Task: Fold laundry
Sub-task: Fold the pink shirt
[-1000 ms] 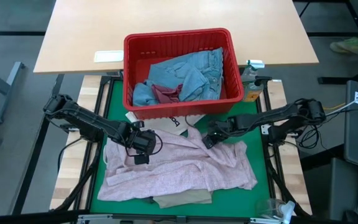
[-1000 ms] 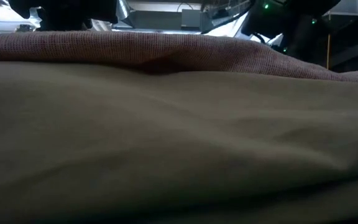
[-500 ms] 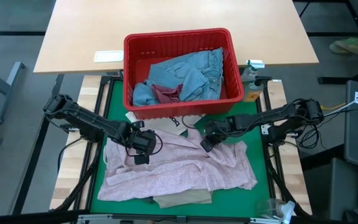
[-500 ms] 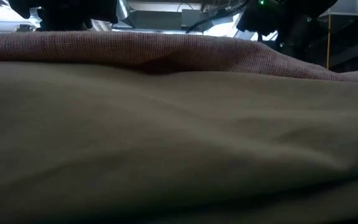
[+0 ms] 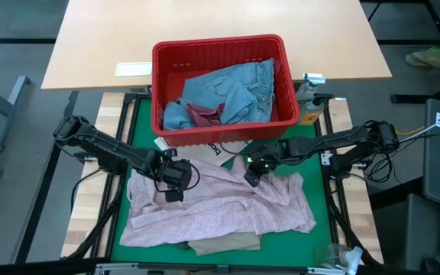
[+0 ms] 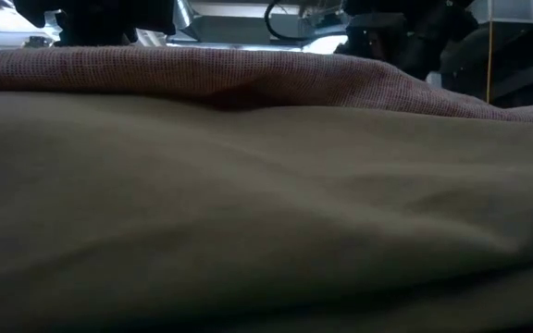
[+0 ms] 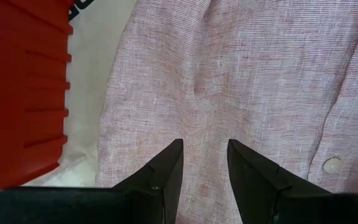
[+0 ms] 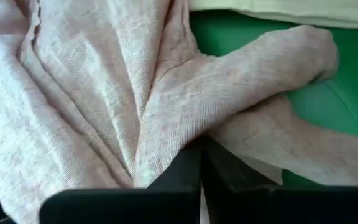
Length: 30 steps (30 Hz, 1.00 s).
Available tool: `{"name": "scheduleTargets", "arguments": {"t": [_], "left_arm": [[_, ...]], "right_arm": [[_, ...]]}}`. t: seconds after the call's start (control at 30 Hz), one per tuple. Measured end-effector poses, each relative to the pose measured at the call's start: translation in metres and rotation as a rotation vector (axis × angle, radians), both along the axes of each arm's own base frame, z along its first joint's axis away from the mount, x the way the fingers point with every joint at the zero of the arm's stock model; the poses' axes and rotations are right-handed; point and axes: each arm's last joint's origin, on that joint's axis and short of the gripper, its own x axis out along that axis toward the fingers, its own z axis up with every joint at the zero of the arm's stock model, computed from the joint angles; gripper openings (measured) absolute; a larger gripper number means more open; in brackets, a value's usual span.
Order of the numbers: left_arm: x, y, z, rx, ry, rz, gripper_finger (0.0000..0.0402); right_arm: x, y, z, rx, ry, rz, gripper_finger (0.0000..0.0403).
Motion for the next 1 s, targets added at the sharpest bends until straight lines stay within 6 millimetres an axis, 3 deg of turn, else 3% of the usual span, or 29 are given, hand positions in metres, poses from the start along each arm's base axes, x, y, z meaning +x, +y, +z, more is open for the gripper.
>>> {"name": "scheduleTargets", "arguments": {"t": [0.23,0.53,0.83,1.0], "left_arm": [[0.000,0.000,0.000,0.001,0.004,0.000,0.0119],[0.000,0.000,0.000,0.000,-0.001,0.000,0.0119],[0.000,0.000,0.000,0.000,-0.002,0.000,0.0119],[0.000,0.000,0.000,0.000,-0.002,0.000,0.0119]], "right_arm": [[-0.009,0.027,0.016,0.032,-0.067,0.151,0.0001],[-0.016,0.067,0.006,-0.006,-0.031,0.264,0.0001],[-0.011,0.067,0.017,-0.022,-0.076,0.243,0.0003],[-0.007,0.066,0.024,-0.016,-0.098,0.241,0.0050]]}}
